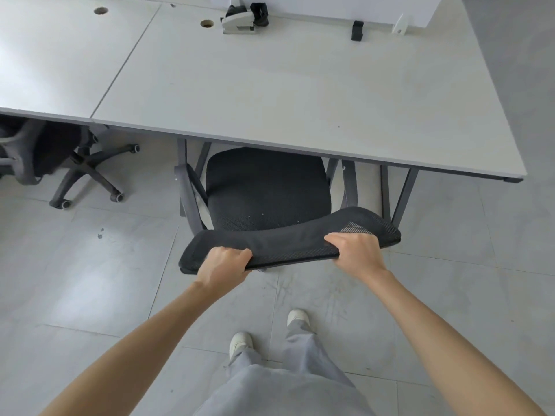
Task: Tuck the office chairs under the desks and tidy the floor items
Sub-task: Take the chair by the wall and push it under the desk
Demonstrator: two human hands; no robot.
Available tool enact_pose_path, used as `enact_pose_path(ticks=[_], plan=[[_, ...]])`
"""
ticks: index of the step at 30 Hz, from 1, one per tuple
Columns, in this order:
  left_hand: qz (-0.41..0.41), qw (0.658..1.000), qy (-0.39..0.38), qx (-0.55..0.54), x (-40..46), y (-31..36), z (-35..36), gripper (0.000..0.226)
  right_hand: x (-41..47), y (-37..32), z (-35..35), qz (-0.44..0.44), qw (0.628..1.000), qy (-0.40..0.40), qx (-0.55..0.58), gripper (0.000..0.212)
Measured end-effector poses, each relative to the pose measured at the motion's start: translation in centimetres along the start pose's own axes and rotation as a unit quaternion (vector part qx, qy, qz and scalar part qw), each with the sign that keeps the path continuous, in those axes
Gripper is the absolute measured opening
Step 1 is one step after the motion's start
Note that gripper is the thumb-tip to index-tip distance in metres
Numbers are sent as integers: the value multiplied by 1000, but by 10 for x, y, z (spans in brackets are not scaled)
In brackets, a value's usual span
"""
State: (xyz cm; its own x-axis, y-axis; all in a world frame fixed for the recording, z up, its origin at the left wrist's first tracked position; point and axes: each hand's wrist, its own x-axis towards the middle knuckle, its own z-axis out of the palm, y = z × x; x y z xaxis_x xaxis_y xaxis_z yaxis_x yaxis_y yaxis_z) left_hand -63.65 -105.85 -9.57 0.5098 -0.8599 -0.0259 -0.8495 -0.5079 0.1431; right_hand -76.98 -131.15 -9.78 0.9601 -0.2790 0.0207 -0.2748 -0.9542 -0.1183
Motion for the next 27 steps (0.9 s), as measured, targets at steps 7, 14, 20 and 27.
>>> enact_pose_path(ticks=[7,14,20,27], plan=[[54,997,40,-27,-61,-18,-10,21,-55,-50,14,14,999,-25,34,24],[119,992,39,-34,-92,-43,-17,18,-94,-98,17,25,998,11,59,38],[116,992,16,-41,-68,-76,-16,19,-65,-120,7,94,994,-8,48,24],[122,992,-27,3,-17,-117,-26,23,-35,-143,3,118,992,36,1,27]])
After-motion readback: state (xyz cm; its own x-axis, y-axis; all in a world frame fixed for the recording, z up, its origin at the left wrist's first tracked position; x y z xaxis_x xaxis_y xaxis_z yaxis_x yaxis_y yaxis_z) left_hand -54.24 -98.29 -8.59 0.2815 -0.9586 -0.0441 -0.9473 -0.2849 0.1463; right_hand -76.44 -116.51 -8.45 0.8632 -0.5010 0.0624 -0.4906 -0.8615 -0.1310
